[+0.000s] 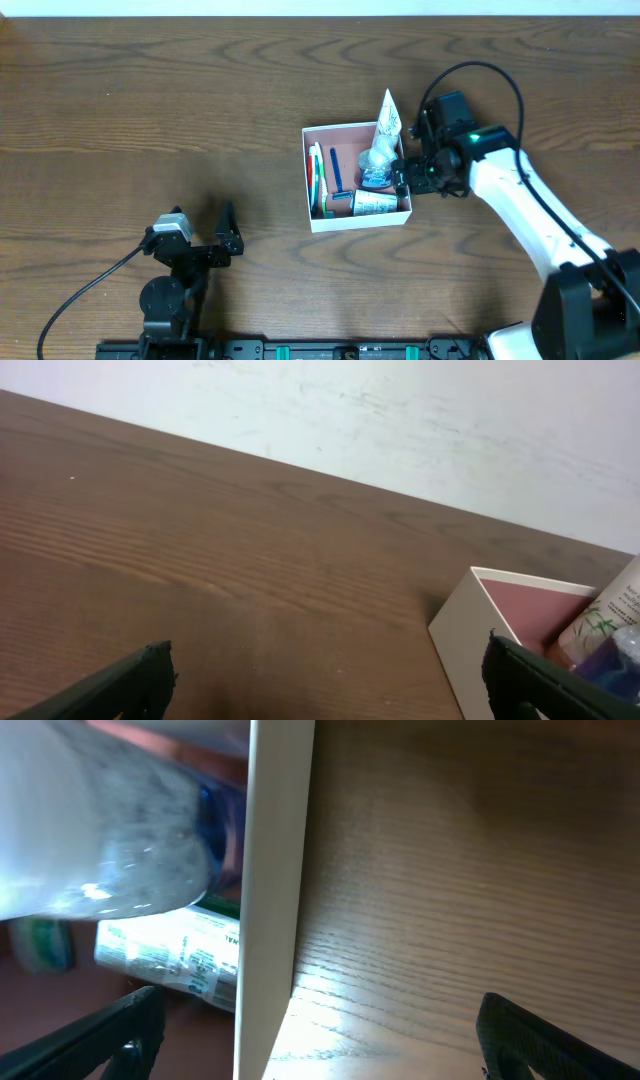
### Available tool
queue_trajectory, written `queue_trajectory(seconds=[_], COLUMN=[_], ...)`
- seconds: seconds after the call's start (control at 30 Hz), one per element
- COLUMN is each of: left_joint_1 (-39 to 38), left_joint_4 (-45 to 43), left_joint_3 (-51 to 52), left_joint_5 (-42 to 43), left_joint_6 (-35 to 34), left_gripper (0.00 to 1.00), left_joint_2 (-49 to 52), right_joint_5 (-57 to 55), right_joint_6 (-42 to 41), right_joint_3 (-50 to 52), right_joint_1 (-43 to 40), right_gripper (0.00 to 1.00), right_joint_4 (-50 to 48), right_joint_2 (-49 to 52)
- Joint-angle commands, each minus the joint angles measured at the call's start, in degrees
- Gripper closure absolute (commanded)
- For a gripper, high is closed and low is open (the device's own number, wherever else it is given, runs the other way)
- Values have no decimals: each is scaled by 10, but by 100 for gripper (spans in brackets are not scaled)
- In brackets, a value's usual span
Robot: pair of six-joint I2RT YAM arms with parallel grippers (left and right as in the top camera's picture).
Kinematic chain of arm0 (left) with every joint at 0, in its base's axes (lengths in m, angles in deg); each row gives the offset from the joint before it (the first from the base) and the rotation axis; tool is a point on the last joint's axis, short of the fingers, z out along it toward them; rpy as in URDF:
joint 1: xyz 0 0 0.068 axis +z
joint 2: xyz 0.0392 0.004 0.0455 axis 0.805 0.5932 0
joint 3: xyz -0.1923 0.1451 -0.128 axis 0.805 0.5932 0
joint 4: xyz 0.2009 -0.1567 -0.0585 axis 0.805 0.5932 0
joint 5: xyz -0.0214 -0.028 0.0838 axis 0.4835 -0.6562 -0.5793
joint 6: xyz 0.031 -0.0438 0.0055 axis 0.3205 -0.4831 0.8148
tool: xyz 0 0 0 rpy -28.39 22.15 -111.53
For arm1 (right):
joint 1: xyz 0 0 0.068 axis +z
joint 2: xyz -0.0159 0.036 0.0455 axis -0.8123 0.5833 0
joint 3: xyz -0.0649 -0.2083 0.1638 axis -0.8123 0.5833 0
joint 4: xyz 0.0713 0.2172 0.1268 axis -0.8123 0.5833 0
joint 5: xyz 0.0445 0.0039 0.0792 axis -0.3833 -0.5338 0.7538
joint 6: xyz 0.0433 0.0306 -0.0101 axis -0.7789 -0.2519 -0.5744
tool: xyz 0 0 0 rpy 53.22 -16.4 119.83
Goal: Pack container
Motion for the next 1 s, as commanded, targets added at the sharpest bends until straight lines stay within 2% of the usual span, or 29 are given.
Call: queue_trajectory(seconds=[0.0,0.4,0.97], left_joint_1=[3,3,3], left_joint_4=[3,3,3], left_joint_3=[18,18,18], left_joint_5=[6,6,6], left_joint_6=[11,11,11], left_gripper=[2,2,2], left_joint_2=[-3,-3,-3], right_joint_5=[-9,-89,-124], right_joint_6=[-11,-33,-66], right_joint_3=[-5,-5,-5], right_joint_1=[7,3,-18], right_gripper=[1,1,1], right_joint_4=[-2,20,45], right_joint_2=[14,16,16])
